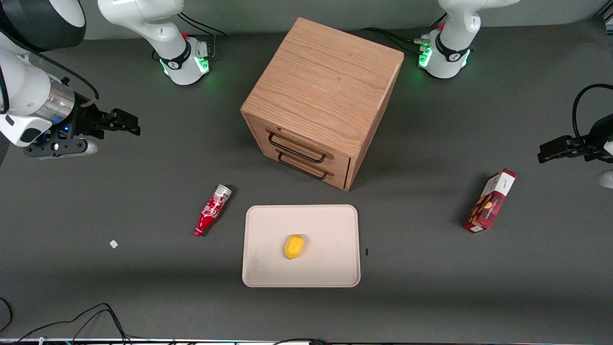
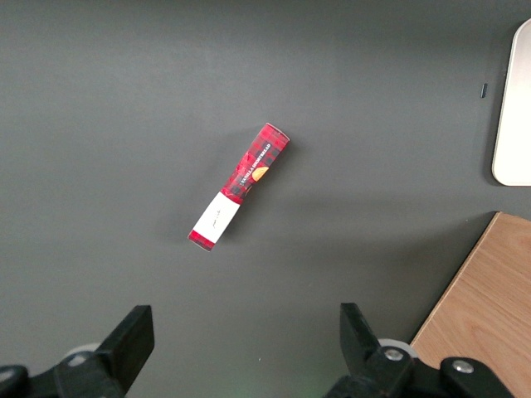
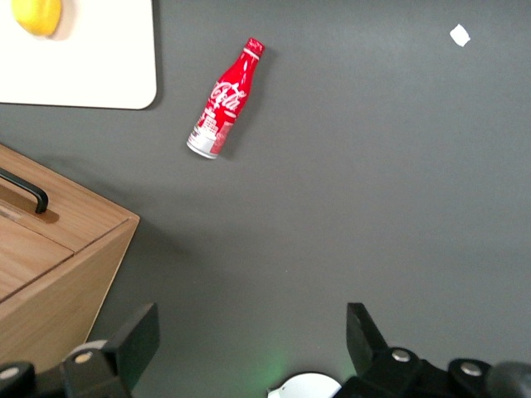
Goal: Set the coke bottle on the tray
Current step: 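Move the open right gripper down over the red Coca-Cola bottle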
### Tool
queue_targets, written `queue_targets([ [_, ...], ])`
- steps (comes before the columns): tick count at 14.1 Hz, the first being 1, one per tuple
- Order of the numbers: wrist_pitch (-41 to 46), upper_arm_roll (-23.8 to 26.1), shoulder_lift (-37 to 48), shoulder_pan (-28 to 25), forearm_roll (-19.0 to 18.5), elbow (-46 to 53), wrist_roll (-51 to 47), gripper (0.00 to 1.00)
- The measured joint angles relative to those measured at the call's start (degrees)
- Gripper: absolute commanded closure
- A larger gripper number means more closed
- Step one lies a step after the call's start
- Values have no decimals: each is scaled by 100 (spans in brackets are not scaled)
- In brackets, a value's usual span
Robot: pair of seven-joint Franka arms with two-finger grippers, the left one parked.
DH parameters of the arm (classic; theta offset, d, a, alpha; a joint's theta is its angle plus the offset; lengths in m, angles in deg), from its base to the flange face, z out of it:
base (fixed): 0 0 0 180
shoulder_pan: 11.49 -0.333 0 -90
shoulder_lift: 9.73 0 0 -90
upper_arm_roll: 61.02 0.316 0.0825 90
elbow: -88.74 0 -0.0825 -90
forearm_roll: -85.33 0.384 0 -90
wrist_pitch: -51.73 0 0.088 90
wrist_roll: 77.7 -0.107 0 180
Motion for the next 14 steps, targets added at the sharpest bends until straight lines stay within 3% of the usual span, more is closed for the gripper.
queue_targets([
  [8,38,25,-347,-13,0,301,-169,0],
  [14,-30,532,-2377,-171,4,1638,-2404,0],
])
